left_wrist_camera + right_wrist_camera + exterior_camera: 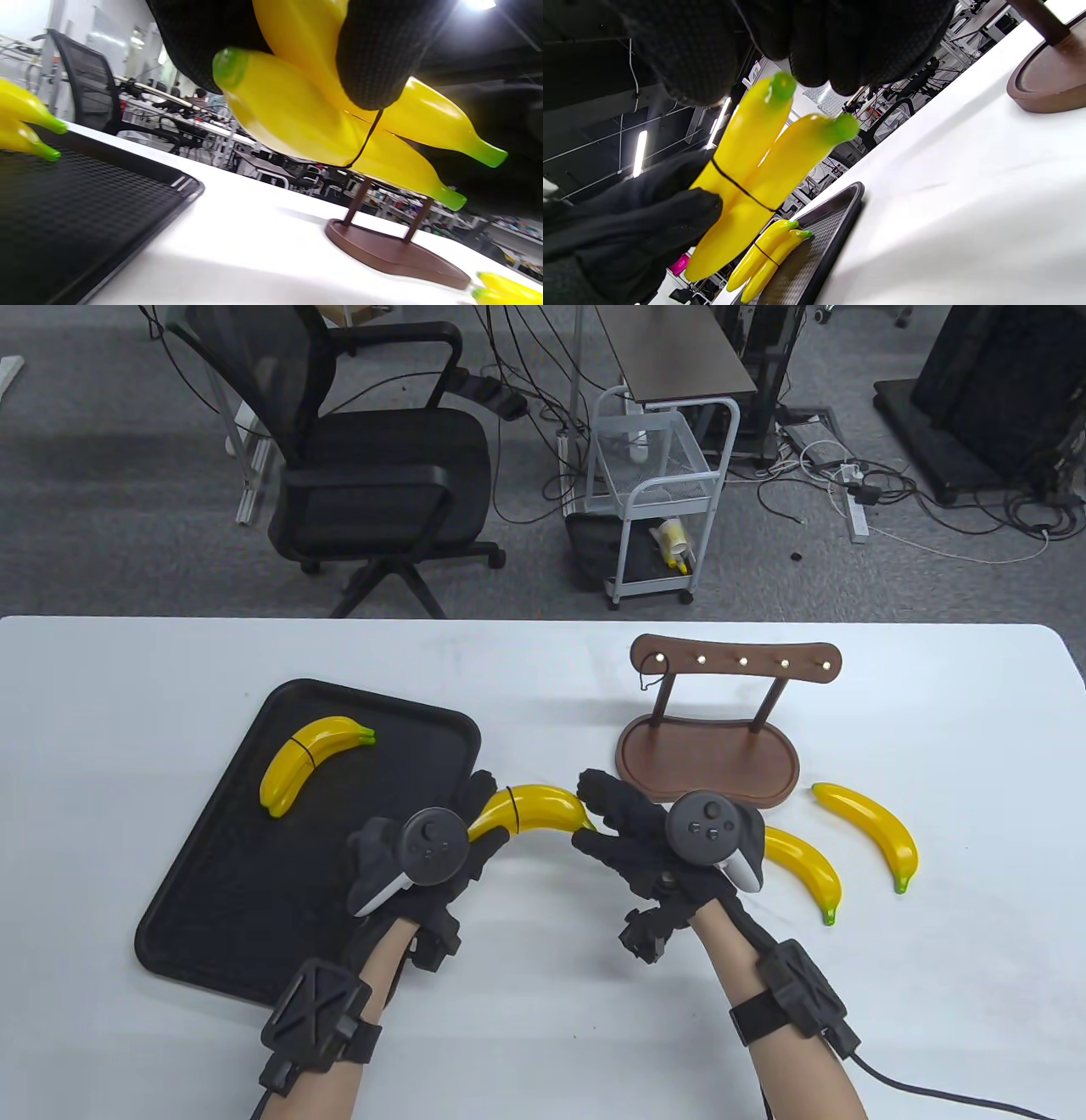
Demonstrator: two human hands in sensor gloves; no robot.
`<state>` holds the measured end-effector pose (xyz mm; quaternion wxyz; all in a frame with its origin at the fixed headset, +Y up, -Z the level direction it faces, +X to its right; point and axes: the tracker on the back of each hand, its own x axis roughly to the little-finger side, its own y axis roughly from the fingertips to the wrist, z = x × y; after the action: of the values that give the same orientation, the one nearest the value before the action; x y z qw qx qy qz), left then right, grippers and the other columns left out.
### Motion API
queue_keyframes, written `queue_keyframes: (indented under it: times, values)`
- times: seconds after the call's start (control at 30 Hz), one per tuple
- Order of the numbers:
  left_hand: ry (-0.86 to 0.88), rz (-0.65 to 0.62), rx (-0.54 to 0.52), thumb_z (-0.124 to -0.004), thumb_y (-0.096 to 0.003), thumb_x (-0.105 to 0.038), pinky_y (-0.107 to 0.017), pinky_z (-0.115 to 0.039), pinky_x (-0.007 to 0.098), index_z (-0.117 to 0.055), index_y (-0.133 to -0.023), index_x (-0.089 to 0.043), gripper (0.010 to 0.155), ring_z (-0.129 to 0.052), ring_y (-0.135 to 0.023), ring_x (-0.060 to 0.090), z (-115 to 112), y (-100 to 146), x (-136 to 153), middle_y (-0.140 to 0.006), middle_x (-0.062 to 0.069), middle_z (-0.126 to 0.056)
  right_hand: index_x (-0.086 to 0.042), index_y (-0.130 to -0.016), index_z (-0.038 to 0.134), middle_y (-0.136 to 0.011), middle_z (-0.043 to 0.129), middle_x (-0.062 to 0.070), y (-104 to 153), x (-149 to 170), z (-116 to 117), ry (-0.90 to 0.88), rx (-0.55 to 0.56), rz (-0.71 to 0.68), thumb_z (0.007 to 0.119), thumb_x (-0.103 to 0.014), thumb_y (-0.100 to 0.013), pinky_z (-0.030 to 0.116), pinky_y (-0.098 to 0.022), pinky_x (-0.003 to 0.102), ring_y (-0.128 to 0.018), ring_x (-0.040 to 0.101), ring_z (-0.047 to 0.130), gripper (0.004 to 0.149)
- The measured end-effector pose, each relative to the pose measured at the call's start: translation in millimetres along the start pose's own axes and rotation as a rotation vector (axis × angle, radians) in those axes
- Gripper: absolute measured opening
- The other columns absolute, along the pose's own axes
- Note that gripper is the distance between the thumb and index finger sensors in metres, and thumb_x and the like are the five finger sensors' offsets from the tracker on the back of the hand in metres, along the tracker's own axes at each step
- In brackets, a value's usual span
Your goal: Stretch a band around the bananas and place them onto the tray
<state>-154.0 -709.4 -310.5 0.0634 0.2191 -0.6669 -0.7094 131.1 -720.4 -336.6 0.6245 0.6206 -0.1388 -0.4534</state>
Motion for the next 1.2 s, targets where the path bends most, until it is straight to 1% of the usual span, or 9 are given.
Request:
queue_keyframes:
  times: [0.13,0.33,0.5,0.7,0.87,1.0,1.2]
  values:
    - [0.038,0.070,-0.011,-0.085,-0.0563,-0.044,-0.075,-0.074,0.044,-0.055,-0.112,-0.020,0.067,-0.089,-0.095,0.028,10,-9,21,-0.109,0.002,-0.078,-0.010,-0.110,0.052,-0.108,0.066,0.017,0,6,-4,0.004,0.009,0.015,0.081,-0.040,-0.053,0.073,-0.063,0.051,-0.093,0.041,0.076,0.072]
    - [0.035,0.176,-0.047,-0.085,-0.0568,-0.044,-0.075,-0.073,0.045,-0.054,-0.112,-0.021,0.067,-0.088,-0.096,0.028,26,-20,53,-0.110,0.002,-0.076,-0.009,-0.110,0.053,-0.108,0.066,0.017,1,10,-9,-0.007,0.020,0.025,0.081,-0.041,-0.053,0.073,-0.063,0.051,-0.093,0.041,0.076,0.071]
    - [0.083,0.277,-0.062,-0.084,-0.0574,-0.044,-0.076,-0.072,0.045,-0.052,-0.112,-0.021,0.067,-0.087,-0.097,0.028,28,-26,86,-0.111,0.002,-0.075,-0.010,-0.110,0.053,-0.108,0.067,0.017,1,11,-13,-0.005,0.026,0.022,0.081,-0.041,-0.053,0.073,-0.063,0.051,-0.093,0.041,0.076,0.071]
    - [0.123,0.386,-0.050,-0.084,-0.0576,-0.042,-0.076,-0.071,0.046,-0.052,-0.113,-0.022,0.067,-0.086,-0.097,0.029,17,-32,121,-0.111,0.002,-0.074,-0.010,-0.110,0.054,-0.108,0.067,0.017,1,12,-14,-0.003,0.027,0.017,0.080,-0.041,-0.053,0.073,-0.063,0.051,-0.092,0.041,0.077,0.070]
    - [0.140,0.450,-0.016,-0.084,-0.0576,-0.042,-0.076,-0.070,0.046,-0.052,-0.113,-0.022,0.067,-0.085,-0.097,0.029,-2,-38,143,-0.111,0.003,-0.074,-0.010,-0.110,0.054,-0.108,0.067,0.017,0,13,-14,0.001,0.022,0.013,0.080,-0.041,-0.053,0.073,-0.062,0.051,-0.093,0.041,0.077,0.070]
    - [0.115,0.469,0.011,-0.084,-0.0580,-0.041,-0.077,-0.070,0.047,-0.051,-0.113,-0.022,0.066,-0.085,-0.098,0.030,-17,-40,148,-0.112,0.003,-0.073,-0.010,-0.110,0.054,-0.108,0.067,0.017,1,13,-15,0.000,0.019,0.011,0.080,-0.041,-0.053,0.073,-0.062,0.051,-0.093,0.041,0.077,0.070]
    - [0.104,0.479,0.031,-0.084,-0.0581,-0.040,-0.077,-0.069,0.047,-0.051,-0.113,-0.023,0.066,-0.084,-0.098,0.031,-29,-40,152,-0.112,0.003,-0.072,-0.010,-0.110,0.054,-0.108,0.067,0.018,1,13,-15,-0.002,0.014,0.010,0.080,-0.041,-0.053,0.073,-0.062,0.052,-0.093,0.041,0.077,0.070]
